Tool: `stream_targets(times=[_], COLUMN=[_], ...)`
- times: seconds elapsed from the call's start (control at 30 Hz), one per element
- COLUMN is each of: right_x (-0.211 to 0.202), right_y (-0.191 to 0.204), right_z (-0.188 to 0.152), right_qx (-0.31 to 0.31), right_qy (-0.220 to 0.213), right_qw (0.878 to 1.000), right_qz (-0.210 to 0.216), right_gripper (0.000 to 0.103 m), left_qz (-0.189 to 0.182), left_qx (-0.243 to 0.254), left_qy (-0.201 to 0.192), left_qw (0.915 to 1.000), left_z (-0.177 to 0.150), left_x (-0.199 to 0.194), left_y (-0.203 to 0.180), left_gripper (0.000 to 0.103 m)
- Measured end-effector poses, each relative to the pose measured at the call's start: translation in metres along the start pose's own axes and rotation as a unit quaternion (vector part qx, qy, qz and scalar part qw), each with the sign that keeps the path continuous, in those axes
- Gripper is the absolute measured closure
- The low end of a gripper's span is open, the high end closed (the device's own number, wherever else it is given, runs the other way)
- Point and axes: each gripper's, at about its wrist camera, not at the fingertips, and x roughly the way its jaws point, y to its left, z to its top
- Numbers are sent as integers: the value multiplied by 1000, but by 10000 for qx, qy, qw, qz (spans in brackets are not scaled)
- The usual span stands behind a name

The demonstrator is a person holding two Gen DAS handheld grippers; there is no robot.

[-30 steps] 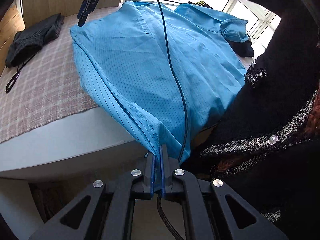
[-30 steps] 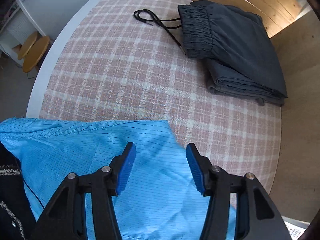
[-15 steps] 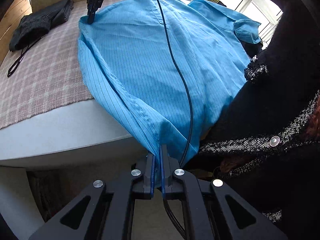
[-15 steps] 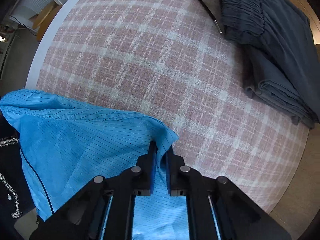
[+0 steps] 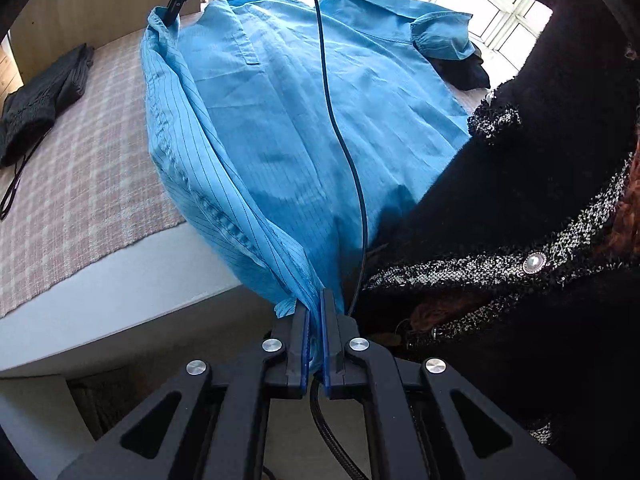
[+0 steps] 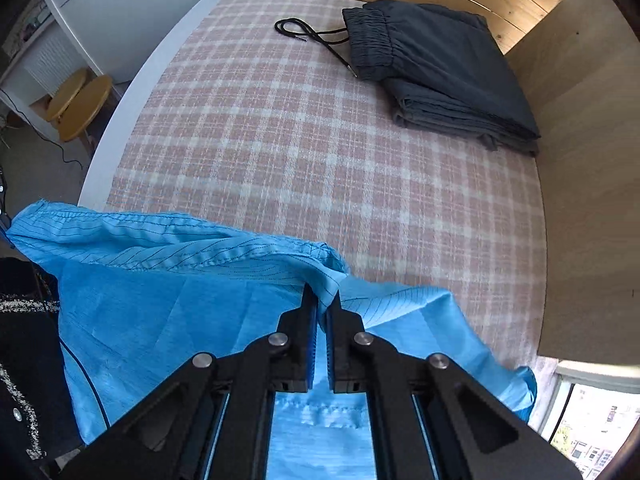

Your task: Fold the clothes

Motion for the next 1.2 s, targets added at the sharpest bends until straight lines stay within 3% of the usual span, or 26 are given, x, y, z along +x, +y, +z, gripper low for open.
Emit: stream_targets(times=[0.3, 0.5, 0.7, 0.77, 0.93, 1.07, 1.13, 1.2], right_x=[16, 27, -2, -2, 34, 28, 24, 20], right_y=[13, 24, 20, 18, 22, 28, 31, 33], right_z=[-110, -144, -169, -171, -168, -175, -179, -183], right_qx=[907, 1198, 1449, 1535, 1414, 1177, 1057, 948], right_qy=[160, 119, -54, -56, 467, 782, 939, 1080], right_qw=[9957, 9927, 9893, 9880, 9874, 9867, 9855, 9836], right_qz=[-121, -111, -169, -173, -542, -809, -942, -1092], right_gripper=[99, 100, 100, 100, 100, 97, 92, 81], left_qz=[-441, -831, -952, -999, -1033, -933, -816, -611], left_qx=[626, 732, 698, 603, 397, 97, -243, -654], left_qy=[295, 286, 80, 54, 92, 160, 122, 80], left_qw=[9966, 9934, 9930, 9931, 9938, 9955, 9963, 9960], left_z=[17, 23, 24, 22, 21, -5, -25, -43], left_x=[51, 75, 70, 73, 88, 76, 63, 54], left_y=[-49, -76, -87, -84, -82, -78, -63, -41], left_gripper=[99, 99, 99, 99, 92, 84, 82, 73])
